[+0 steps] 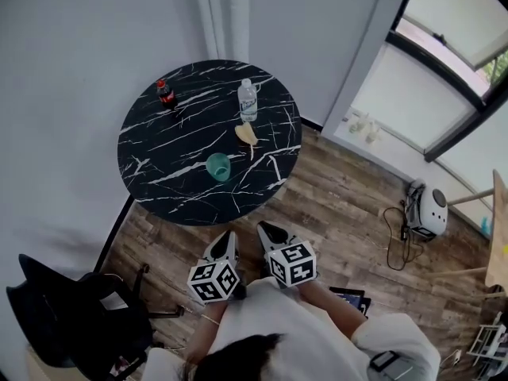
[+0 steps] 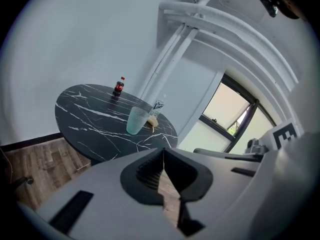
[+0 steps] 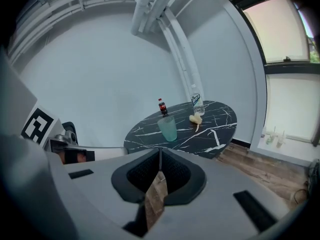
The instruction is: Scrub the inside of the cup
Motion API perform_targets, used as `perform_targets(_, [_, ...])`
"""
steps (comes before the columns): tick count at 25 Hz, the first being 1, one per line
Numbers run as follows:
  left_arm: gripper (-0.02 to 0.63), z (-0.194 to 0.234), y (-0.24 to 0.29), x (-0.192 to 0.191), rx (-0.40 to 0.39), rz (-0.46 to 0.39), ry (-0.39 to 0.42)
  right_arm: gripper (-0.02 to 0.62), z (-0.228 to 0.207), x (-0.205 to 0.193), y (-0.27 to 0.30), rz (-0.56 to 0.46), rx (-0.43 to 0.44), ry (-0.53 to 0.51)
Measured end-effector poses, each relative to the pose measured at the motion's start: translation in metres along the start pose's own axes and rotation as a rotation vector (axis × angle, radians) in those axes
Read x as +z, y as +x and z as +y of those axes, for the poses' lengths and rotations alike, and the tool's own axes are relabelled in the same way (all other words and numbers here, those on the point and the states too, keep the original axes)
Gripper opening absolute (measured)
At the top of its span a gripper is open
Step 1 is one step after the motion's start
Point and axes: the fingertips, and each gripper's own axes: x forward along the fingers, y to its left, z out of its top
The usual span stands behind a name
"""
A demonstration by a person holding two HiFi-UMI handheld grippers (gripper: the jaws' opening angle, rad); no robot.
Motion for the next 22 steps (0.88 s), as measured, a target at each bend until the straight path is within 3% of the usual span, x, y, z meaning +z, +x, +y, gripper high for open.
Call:
perform_targets(12, [0.011,-0.005,0.061,0.026,0.106,-0.051,-0.045,0.038,-0.065,0.037,0.032,0.025,0.076,-0.018])
perform_targets(22, [0.011,0.000,0.076,0.034,0.171,-0.072,-0.058,0.038,-0.086,0.046,0.042,0.041,0.106,-0.008])
